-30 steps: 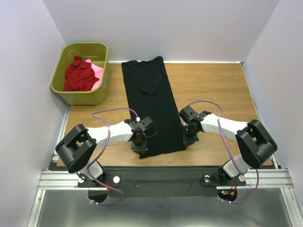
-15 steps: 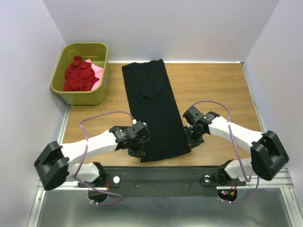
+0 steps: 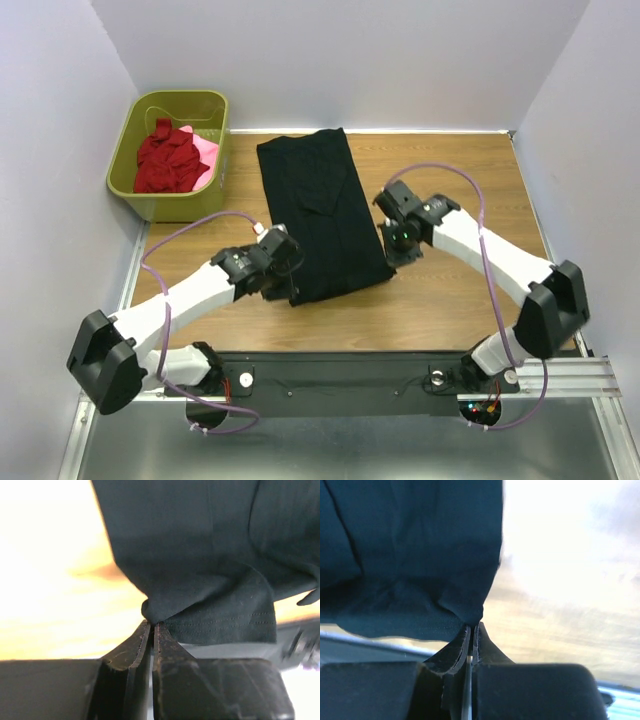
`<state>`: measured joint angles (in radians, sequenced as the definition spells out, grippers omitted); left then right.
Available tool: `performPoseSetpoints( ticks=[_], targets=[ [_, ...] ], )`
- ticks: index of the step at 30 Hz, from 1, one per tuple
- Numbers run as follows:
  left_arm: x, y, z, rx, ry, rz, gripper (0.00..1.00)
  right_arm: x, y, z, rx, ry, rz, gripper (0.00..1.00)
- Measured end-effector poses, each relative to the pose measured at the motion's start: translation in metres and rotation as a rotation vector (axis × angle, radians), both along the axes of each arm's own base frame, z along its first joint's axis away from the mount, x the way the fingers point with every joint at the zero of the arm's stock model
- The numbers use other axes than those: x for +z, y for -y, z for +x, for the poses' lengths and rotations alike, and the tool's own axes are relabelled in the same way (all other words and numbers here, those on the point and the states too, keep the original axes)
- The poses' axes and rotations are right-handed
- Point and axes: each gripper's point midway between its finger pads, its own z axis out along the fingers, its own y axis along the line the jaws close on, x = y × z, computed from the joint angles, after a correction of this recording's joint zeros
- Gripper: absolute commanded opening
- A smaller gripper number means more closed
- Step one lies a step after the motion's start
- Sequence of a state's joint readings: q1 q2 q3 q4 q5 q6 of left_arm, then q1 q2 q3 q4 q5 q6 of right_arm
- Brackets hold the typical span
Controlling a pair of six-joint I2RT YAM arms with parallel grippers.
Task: Fold and stack the t-shirts
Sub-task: Fold the tshirt
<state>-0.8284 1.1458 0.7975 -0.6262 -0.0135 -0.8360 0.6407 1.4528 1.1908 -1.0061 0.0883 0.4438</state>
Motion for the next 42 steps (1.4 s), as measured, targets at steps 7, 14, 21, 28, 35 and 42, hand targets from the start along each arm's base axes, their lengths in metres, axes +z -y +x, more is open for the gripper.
performPoseSetpoints(
  ticks=[7,14,21,28,35,42],
  targets=[
    [0.013,-0.020,0.076,0.104,0.125,0.033,0.00,0.023,-0.016,0.092,0.000,0.125,-0.025,0.01],
    [0.017,-0.039,0.136,0.155,0.216,0.076,0.00,0.026,-0.033,0.145,0.034,0.214,-0.023,0.01],
    [0.004,-0.061,0.175,0.186,0.252,0.119,0.00,0.011,-0.051,0.187,0.057,0.260,-0.019,0.01],
    [-0.010,-0.066,0.198,0.169,0.263,0.159,0.00,-0.009,-0.054,0.204,0.062,0.255,-0.031,0.01],
    [-0.008,-0.060,0.216,0.144,0.300,0.162,0.00,-0.007,-0.045,0.214,0.034,0.276,-0.035,0.01],
    [-0.012,-0.063,0.227,0.157,0.308,0.170,0.00,-0.004,-0.045,0.225,0.022,0.312,-0.017,0.01]
  ],
)
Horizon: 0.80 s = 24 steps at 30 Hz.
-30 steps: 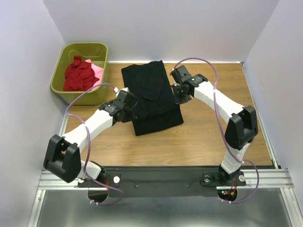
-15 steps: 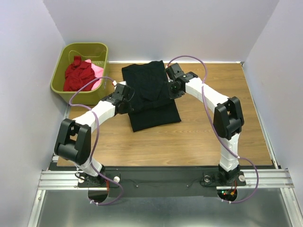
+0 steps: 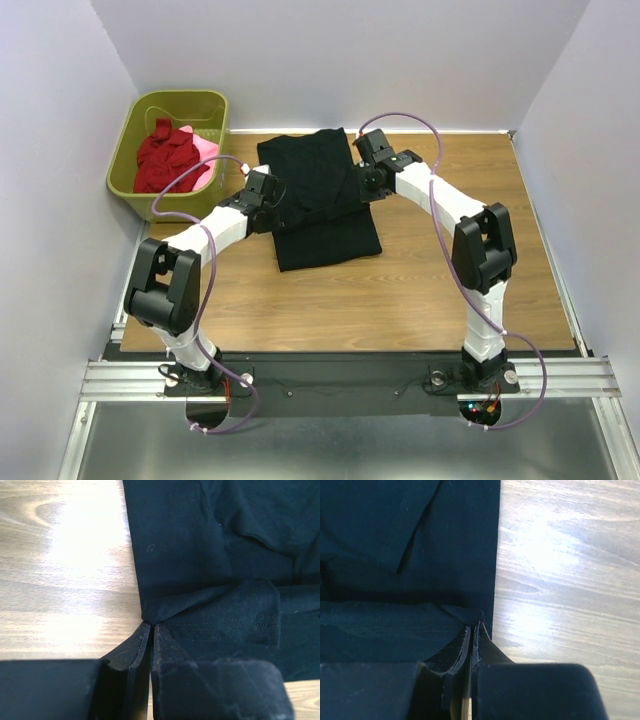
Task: Fold and stack the t-shirts
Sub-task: Fold the tshirt
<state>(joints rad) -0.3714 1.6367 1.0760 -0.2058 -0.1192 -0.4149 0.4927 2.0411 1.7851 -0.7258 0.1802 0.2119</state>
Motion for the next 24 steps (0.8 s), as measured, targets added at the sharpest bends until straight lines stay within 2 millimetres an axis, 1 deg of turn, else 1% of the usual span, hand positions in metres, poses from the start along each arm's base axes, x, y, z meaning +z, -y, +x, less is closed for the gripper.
performPoseSetpoints(
  ticks=[4,7,10,13,18,19,22,23,24],
  targets=[
    [-0.011,-0.002,0.001,0.006,-0.021,0.010,0.00,-0.007,-0.003,0.006,0.000,0.005,0.004,0.01],
    [-0.018,-0.004,0.001,0.011,-0.038,0.016,0.00,-0.024,-0.004,0.008,0.000,-0.015,-0.006,0.01],
    [-0.025,-0.005,0.003,0.018,-0.047,0.024,0.00,-0.034,-0.005,0.010,0.001,-0.026,-0.011,0.01],
    [-0.029,-0.005,0.003,0.023,-0.052,0.027,0.00,-0.039,-0.006,0.011,0.001,-0.026,-0.012,0.01],
    [-0.028,-0.006,0.005,0.032,-0.044,0.025,0.00,-0.040,-0.007,0.016,-0.003,-0.007,-0.005,0.03],
    [-0.028,-0.006,0.006,0.032,-0.042,0.025,0.02,-0.041,-0.007,0.016,-0.005,-0.007,-0.006,0.09],
    [-0.027,-0.006,0.008,0.033,-0.034,0.023,0.15,-0.042,-0.006,0.017,-0.010,-0.004,-0.007,0.16],
    [-0.026,-0.005,0.008,0.032,-0.031,0.023,0.25,-0.042,-0.006,0.017,-0.011,-0.003,-0.007,0.20],
    [-0.026,-0.005,0.009,0.031,-0.028,0.023,0.31,-0.042,-0.006,0.017,-0.012,-0.002,-0.006,0.23]
  ],
)
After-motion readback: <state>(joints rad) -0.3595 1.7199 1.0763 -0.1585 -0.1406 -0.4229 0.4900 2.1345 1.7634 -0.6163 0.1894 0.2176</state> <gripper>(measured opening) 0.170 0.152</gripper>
